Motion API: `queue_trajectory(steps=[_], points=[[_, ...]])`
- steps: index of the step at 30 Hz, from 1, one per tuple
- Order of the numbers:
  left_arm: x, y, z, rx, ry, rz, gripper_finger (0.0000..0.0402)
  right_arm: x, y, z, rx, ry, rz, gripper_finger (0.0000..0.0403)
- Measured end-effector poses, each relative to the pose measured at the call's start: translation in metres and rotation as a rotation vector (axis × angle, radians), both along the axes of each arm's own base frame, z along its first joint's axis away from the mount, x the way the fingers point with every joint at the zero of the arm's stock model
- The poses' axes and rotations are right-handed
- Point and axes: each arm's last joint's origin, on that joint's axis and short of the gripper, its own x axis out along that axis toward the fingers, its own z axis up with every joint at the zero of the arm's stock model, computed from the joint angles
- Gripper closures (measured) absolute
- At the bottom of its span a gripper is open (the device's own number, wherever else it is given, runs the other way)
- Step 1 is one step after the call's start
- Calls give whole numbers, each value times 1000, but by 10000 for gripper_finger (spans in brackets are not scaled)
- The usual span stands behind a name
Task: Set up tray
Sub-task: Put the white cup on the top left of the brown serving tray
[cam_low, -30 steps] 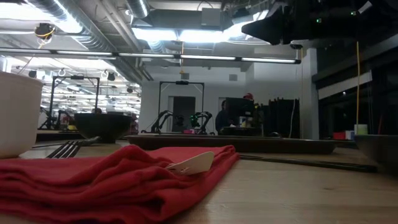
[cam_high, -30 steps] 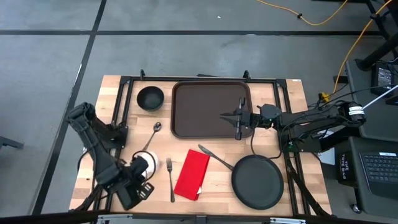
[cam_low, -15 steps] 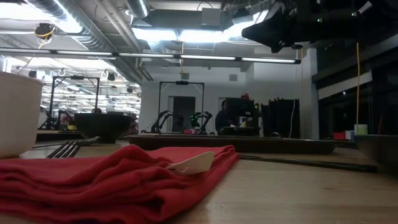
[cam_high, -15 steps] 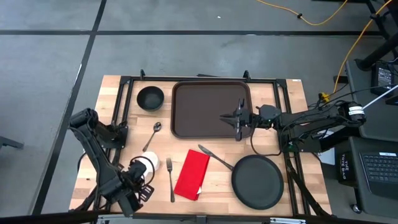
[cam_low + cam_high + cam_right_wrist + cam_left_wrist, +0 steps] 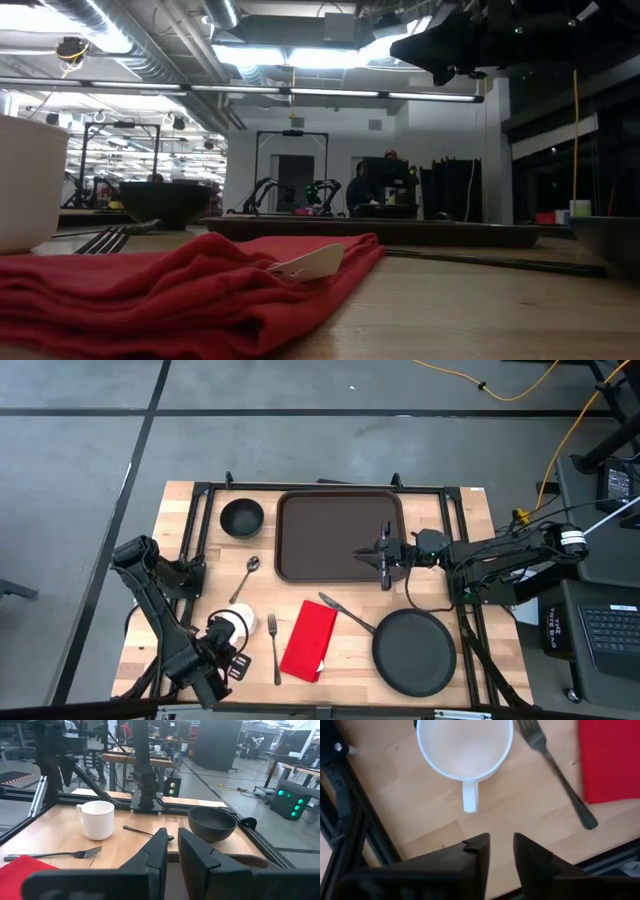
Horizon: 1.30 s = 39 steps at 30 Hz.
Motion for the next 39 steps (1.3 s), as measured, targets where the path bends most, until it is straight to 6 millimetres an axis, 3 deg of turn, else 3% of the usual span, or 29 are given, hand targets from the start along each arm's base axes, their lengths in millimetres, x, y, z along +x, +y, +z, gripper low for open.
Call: queue_trajectory(steps=[7, 13, 20, 35, 39], points=[[3, -5, -11, 35, 17, -4, 248, 0, 0, 0, -3, -1, 0, 351], [6, -12, -28, 65, 111, -13, 217, 0, 0, 0, -1, -1, 0, 351], [10, -16, -42, 114, 125, -10, 210, 0, 0, 0, 4, -1, -1, 351], [9, -13, -44, 166, 111, 50, 210, 0, 0, 0, 7, -1, -1, 351], [7, -9, -57, 183, 112, 61, 210, 0, 0, 0, 7, -1, -1, 351]])
